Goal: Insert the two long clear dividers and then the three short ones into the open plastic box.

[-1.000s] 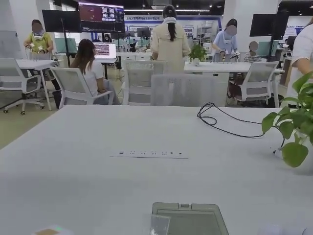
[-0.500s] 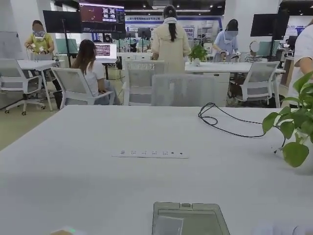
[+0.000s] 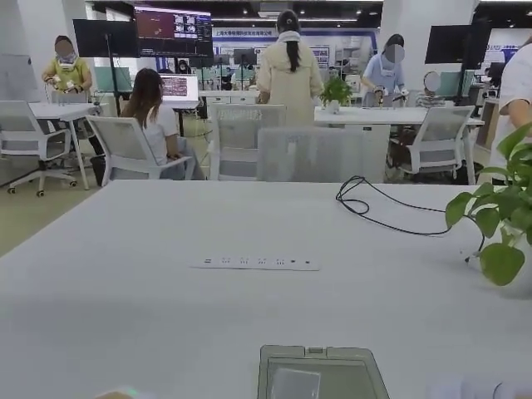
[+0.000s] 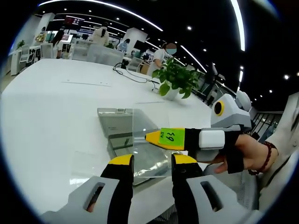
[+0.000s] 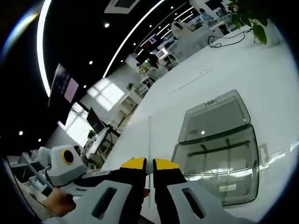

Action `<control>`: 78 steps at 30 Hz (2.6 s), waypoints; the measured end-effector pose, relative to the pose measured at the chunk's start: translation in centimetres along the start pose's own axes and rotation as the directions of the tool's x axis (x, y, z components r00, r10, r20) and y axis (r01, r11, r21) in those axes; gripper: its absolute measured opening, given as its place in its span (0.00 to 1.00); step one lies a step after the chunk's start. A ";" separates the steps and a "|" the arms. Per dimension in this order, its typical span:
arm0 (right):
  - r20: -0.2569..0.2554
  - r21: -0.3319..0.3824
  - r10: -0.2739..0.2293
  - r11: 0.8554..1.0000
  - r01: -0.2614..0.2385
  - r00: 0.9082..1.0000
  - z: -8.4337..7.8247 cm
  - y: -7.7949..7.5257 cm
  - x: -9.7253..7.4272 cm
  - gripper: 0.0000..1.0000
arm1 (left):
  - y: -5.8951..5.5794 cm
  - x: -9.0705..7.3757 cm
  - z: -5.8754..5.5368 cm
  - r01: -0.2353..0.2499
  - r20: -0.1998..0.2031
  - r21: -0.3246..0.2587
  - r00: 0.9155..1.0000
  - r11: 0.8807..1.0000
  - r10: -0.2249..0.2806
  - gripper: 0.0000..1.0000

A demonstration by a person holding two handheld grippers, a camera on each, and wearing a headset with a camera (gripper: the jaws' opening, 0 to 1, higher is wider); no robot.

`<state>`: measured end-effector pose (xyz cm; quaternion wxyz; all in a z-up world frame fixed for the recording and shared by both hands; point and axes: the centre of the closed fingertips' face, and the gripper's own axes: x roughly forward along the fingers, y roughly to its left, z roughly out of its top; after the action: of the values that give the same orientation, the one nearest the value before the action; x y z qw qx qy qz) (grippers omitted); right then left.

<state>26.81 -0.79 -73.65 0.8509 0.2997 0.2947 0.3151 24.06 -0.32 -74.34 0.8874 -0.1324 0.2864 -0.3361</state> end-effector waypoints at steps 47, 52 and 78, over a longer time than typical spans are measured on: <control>-0.407 0.037 -0.319 0.930 0.365 0.856 0.9 -7.2 -4.4 0.06 | -1.2 -1.0 -0.5 -0.041 0.031 0.398 0.999 0.916 0.032 0.96; -0.449 0.033 -0.334 0.920 0.389 0.829 0.9 -7.8 -4.2 0.06 | -1.1 -1.2 -0.1 -0.045 0.055 0.385 0.998 0.922 0.025 0.99; -0.562 0.017 -0.365 0.892 0.451 0.743 -0.7 -10.8 -3.4 0.06 | -1.4 -0.6 0.9 -0.015 0.079 0.376 0.997 0.926 -0.016 0.99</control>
<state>28.09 -9.72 -80.50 0.7543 0.1895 0.6054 0.1693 23.53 -0.92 -72.81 0.9070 0.0269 0.1807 -0.3794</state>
